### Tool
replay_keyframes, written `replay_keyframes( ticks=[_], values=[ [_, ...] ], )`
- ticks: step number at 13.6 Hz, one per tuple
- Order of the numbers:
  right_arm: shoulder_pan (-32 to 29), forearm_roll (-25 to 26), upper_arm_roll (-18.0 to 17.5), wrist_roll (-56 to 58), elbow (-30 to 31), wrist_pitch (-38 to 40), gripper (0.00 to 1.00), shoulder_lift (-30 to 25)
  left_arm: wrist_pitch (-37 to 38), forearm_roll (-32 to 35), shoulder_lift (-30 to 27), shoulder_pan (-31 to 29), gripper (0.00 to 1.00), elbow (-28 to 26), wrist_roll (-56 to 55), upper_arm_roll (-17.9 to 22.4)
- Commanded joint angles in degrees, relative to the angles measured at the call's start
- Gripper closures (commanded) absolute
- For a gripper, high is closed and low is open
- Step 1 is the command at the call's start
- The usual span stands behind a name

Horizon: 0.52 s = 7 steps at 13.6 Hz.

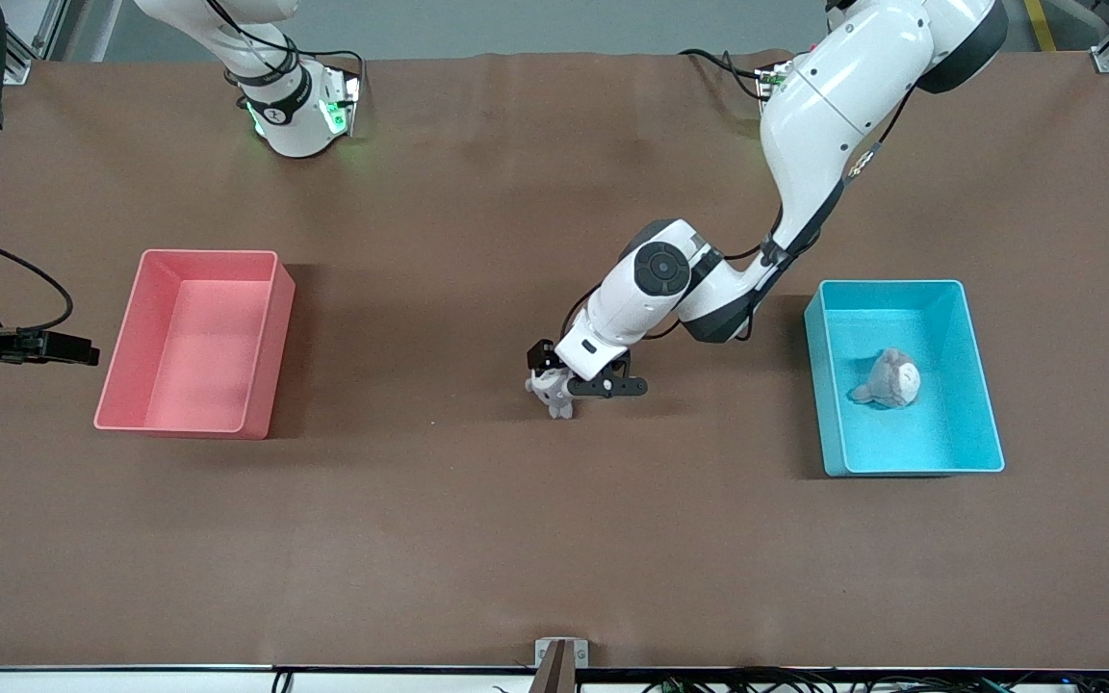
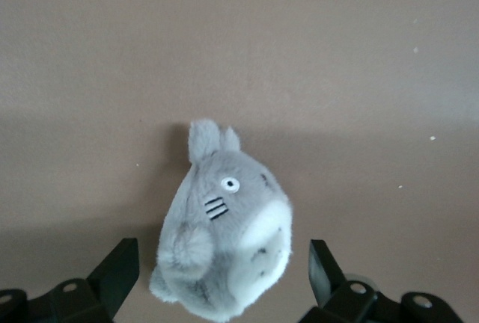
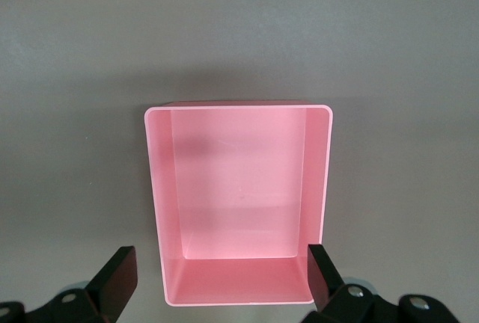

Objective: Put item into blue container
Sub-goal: 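Grasp the second plush with the left gripper and lift it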

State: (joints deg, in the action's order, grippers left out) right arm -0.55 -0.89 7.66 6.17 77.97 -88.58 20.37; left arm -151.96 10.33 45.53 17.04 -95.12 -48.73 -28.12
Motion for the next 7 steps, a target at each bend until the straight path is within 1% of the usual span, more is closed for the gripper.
replay_keyframes(
  ticks=[1,4,6,7],
  values=[
    [-1.11,0.98,-1.16,0.07,-0.09,0.07,0.0,-1.3,-1.49,1.36,2.02,0.71,0.0,1.34,-1.46,0.52],
    [-1.12,0.19,-1.16,0.43,-0.54,0.16,0.0,-1.13,-5.96,1.01,3.16,0.89,0.0,1.34,-1.54,0.52],
    [-1.03,-0.08,-1.25,-0.1,-0.01,1.55,0.0,-1.56,-6.41,0.92,3.34,0.89,0.01,1.43,-1.54,0.52],
    [-0.77,-0.17,-1.42,-0.1,-0.01,2.96,0.0,-2.0,-6.5,0.92,3.43,0.89,0.03,1.43,-1.63,0.52]
  ],
)
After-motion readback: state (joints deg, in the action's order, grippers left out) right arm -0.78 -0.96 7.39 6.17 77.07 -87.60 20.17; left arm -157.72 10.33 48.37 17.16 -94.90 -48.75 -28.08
